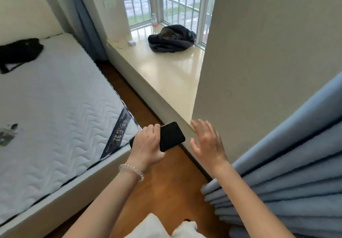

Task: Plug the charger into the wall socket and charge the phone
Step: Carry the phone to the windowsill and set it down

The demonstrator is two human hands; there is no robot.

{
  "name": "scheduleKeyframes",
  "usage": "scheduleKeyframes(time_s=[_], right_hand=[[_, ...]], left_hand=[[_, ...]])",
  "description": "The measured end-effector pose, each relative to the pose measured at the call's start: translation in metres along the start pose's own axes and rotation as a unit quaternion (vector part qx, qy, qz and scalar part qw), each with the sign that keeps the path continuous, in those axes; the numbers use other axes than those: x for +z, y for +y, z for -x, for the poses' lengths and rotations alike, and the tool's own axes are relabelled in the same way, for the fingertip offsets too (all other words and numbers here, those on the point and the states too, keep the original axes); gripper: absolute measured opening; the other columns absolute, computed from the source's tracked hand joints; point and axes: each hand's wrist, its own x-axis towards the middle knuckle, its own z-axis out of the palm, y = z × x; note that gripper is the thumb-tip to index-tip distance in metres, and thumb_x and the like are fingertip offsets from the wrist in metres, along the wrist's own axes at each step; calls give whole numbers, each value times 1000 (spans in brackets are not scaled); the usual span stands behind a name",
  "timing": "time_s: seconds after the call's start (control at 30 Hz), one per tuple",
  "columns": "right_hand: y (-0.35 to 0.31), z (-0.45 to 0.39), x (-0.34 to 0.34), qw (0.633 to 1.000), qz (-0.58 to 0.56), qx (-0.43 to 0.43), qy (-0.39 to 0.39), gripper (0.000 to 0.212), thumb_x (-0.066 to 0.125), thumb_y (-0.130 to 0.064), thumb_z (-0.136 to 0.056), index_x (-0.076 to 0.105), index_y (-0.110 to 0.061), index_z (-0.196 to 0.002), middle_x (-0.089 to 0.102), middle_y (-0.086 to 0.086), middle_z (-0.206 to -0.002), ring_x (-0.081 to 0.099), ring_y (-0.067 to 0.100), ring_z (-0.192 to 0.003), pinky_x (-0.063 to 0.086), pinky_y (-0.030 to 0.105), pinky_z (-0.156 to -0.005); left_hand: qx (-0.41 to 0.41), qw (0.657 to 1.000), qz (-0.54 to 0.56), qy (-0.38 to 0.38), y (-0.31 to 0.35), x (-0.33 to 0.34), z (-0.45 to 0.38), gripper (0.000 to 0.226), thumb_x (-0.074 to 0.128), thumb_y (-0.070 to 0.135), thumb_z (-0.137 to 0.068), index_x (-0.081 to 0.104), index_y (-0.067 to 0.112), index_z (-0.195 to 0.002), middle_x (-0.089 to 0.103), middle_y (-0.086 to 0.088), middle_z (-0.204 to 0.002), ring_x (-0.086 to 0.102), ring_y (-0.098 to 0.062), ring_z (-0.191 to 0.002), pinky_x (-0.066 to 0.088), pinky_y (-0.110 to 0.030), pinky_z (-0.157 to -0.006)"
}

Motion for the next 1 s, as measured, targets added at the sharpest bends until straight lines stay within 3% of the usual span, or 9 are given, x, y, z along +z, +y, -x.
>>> scheduleKeyframes(time_s=[0.33, 0.73, 1.0], right_hand=[[-27, -113, 34, 993, -48, -98, -37, 55, 58, -22, -89, 45, -15, -142, 49, 13, -143, 41, 32, -135, 39, 49, -109], [-90, -291, 67, 993, -10, -108, -44, 55, 50, -25, -95, 34, -17, -148, 37, 9, -153, 29, 28, -142, 26, 42, -117], [-114, -393, 96, 994, 7, -94, -46, 56, 54, -27, -93, 37, -20, -145, 43, 7, -149, 34, 29, -139, 32, 44, -115]], left_hand=[[-137, 991, -7, 10, -60, 6, -47, 58, 69, 38, -64, 48, 11, -110, 57, -7, -98, 55, -27, -87, 46, -35, -72], [-135, 989, 20, 55, -189, 4, -186, 60, 72, 40, -65, 45, 14, -111, 57, -6, -99, 55, -22, -86, 45, -33, -71], [-128, 990, 15, 52, -260, -4, -275, 64, 75, 42, -66, 42, 16, -115, 56, -5, -103, 54, -20, -89, 42, -28, -73]])
